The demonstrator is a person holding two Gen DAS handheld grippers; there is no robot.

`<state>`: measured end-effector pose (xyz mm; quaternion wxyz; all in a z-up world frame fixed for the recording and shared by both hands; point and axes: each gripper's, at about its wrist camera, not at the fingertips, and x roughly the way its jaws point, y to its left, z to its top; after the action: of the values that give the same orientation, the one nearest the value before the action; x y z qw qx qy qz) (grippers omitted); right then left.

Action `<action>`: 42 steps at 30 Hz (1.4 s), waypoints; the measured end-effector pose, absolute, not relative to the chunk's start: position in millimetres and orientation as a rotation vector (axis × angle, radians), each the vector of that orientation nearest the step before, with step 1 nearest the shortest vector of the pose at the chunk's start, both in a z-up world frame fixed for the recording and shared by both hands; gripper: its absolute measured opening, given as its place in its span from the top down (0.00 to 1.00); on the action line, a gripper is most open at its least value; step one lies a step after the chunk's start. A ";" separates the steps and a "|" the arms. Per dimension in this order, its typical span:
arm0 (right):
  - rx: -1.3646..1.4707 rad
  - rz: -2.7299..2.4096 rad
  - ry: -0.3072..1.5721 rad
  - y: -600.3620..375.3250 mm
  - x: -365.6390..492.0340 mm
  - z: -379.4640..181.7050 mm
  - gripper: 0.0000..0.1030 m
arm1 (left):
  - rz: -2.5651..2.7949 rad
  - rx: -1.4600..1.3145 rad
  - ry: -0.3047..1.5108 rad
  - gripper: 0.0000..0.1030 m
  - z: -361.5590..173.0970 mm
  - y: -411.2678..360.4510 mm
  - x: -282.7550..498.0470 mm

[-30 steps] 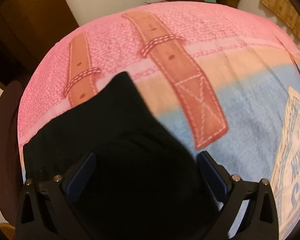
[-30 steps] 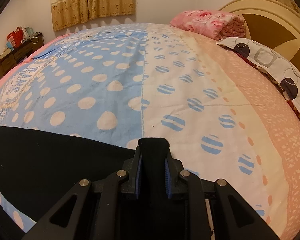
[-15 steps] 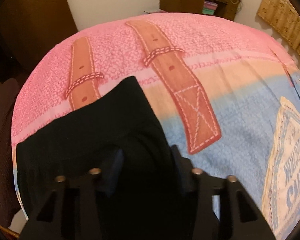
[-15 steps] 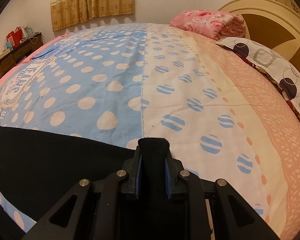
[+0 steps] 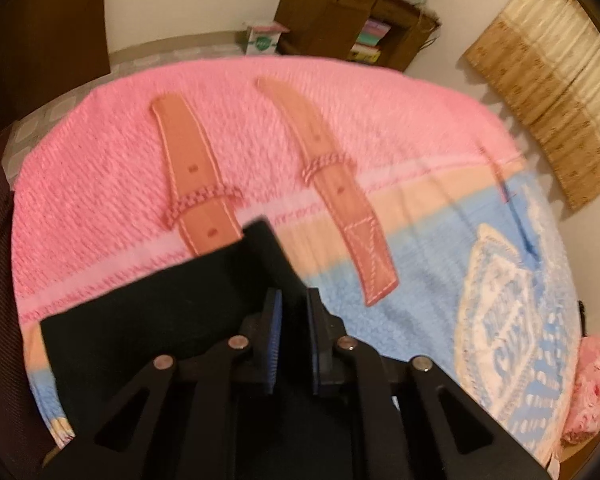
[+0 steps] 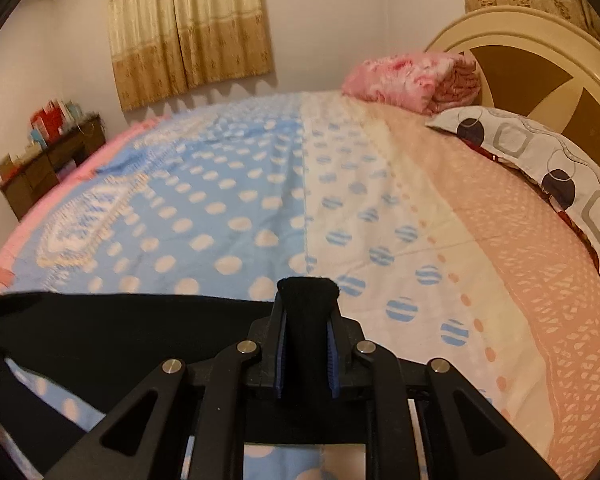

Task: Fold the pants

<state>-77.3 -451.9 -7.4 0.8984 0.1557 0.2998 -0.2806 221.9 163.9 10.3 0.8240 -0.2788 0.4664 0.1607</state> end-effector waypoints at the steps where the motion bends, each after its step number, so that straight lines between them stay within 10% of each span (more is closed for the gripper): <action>1: 0.337 -0.572 0.602 -450.6 -81.3 -2.7 0.84 | 0.341 -0.577 0.976 0.87 16.8 164.7 217.5; 14: 0.363 -0.563 0.588 -438.9 -97.7 -2.8 0.84 | 0.324 -0.508 0.947 0.84 25.1 186.0 203.2; 18: 0.385 -0.571 0.616 -448.1 -92.8 -17.0 0.84 | 0.382 -0.563 1.042 0.33 -1.6 160.5 229.2; 32: 0.367 -0.579 0.725 -472.7 -69.1 -53.6 0.84 | 0.838 -0.408 1.133 0.27 -55.9 84.6 291.5; 35: 0.366 -0.581 0.733 -473.1 -65.1 -57.6 0.84 | 0.789 -0.422 1.116 0.43 -56.4 84.1 288.7; 37: 0.376 -0.586 0.732 -473.1 -65.4 -58.7 0.84 | 0.716 -0.393 1.106 0.71 -55.9 80.3 287.5; 42: 0.385 -0.590 0.707 -469.8 -72.2 -51.7 0.84 | 0.636 -0.459 1.091 0.87 -51.8 96.0 275.0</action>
<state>-72.2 -469.8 -51.7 0.8780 0.1847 0.3391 -0.2828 275.0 96.0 -51.8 0.7825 -0.2128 0.5055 0.2948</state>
